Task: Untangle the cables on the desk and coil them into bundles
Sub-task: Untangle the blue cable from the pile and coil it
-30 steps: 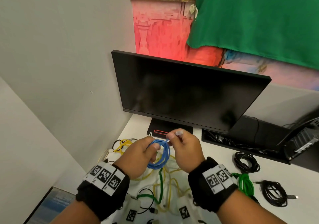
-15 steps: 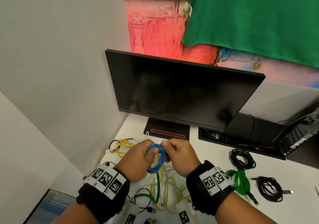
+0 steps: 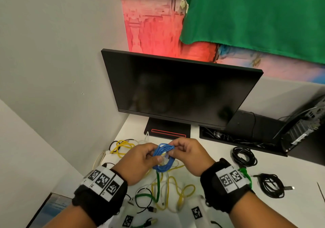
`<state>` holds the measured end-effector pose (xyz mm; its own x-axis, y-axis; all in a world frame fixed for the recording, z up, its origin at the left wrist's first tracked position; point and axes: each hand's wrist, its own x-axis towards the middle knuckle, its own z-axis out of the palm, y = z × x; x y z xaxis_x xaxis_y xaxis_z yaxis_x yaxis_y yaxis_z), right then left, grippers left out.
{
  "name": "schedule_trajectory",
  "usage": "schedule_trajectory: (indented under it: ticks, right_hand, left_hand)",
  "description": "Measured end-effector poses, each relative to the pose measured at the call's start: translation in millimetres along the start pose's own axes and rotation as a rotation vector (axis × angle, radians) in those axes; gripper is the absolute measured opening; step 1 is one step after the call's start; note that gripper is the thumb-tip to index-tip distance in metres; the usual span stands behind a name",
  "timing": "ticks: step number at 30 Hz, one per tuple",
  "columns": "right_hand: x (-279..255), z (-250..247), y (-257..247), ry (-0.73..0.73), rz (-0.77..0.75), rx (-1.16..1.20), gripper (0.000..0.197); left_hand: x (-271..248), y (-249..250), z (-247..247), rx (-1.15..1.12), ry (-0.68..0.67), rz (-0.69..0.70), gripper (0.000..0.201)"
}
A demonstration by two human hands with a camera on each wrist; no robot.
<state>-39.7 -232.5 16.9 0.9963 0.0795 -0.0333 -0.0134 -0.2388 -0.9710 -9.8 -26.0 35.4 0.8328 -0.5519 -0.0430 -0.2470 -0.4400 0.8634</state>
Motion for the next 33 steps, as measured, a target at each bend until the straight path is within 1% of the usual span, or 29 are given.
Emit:
schedule_trajectory:
  ticks: [2, 4, 8, 10, 12, 13, 14, 15, 16, 17, 18, 19, 20, 21, 22, 23, 24, 25, 27, 28, 30, 33]
  right_hand:
    - [-5, -5, 4, -0.022, -0.003, 0.069, 0.010]
    - [-9, -4, 6, -0.032, 0.001, 0.165, 0.013]
    - [-13, 1, 2, -0.075, 0.009, 0.526, 0.016]
    - [-12, -2, 1, -0.075, -0.007, 0.622, 0.016]
    - [-13, -9, 2, -0.072, -0.009, 0.676, 0.014]
    - [-16, -13, 5, -0.084, 0.007, 0.718, 0.013]
    - [-19, -18, 9, -0.118, 0.027, 0.776, 0.015]
    - [-25, -24, 14, -0.180, 0.049, 0.832, 0.021]
    - [-30, -29, 18, -0.260, 0.072, 0.874, 0.024]
    - [-35, -33, 22, -0.342, 0.086, 0.889, 0.024]
    - [-40, -36, 26, -0.404, 0.089, 0.886, 0.021]
    - [-41, -38, 29, -0.419, 0.098, 0.873, 0.018]
    - [-41, -38, 32, -0.384, 0.129, 0.857, 0.015]
    - [-39, -38, 35, -0.299, 0.169, 0.826, 0.012]
    - [-35, -36, 39, -0.198, 0.204, 0.762, 0.010]
    - [-33, -35, 44, -0.111, 0.230, 0.655, 0.009]
    - [-33, -35, 49, -0.051, 0.253, 0.514, 0.012]
    - [-33, -35, 56, -0.021, 0.265, 0.368, 0.016]
    - [-36, -40, 68, -0.003, 0.296, 0.152, 0.018]
    - [-38, -42, 73, 0.001, 0.324, 0.102, 0.016]
    - [-41, -46, 82, -0.009, 0.392, 0.100, 0.012]
    - [-41, -43, 89, -0.002, 0.453, 0.189, 0.012]
  left_hand:
    - [3, -2, 1, 0.115, 0.052, 0.007, 0.009]
    - [7, 0, 5, 0.238, 0.087, 0.050, 0.010]
    - [17, 7, 15, 0.343, 0.233, 0.198, 0.019]
    - [21, 11, 20, 0.414, 0.267, 0.260, 0.020]
    - [22, 16, 26, 0.410, 0.301, 0.267, 0.020]
    - [19, 19, 30, 0.407, 0.308, 0.301, 0.020]
    - [15, 23, 34, 0.420, 0.299, 0.382, 0.020]
    - [9, 26, 36, 0.453, 0.264, 0.498, 0.019]
    - [4, 26, 38, 0.498, 0.194, 0.635, 0.016]
    - [2, 24, 37, 0.553, 0.107, 0.745, 0.015]
    - [1, 22, 34, 0.615, 0.030, 0.806, 0.014]
    - [5, 22, 30, 0.660, -0.034, 0.804, 0.015]
    - [9, 21, 27, 0.675, -0.079, 0.734, 0.017]
    - [15, 21, 25, 0.659, -0.107, 0.602, 0.019]
    - [22, 19, 25, 0.606, -0.129, 0.434, 0.019]
    - [28, 15, 28, 0.527, -0.152, 0.271, 0.017]
    - [34, 9, 33, 0.457, -0.173, 0.142, 0.012]
    - [38, 2, 39, 0.399, -0.175, 0.069, 0.009]
    - [43, -7, 52, 0.306, -0.159, -0.010, 0.009]
    - [45, -10, 58, 0.258, -0.140, -0.046, 0.009]
    - [52, -15, 69, 0.175, -0.097, -0.113, 0.006]
    - [62, -18, 81, 0.114, -0.049, -0.151, 0.006]
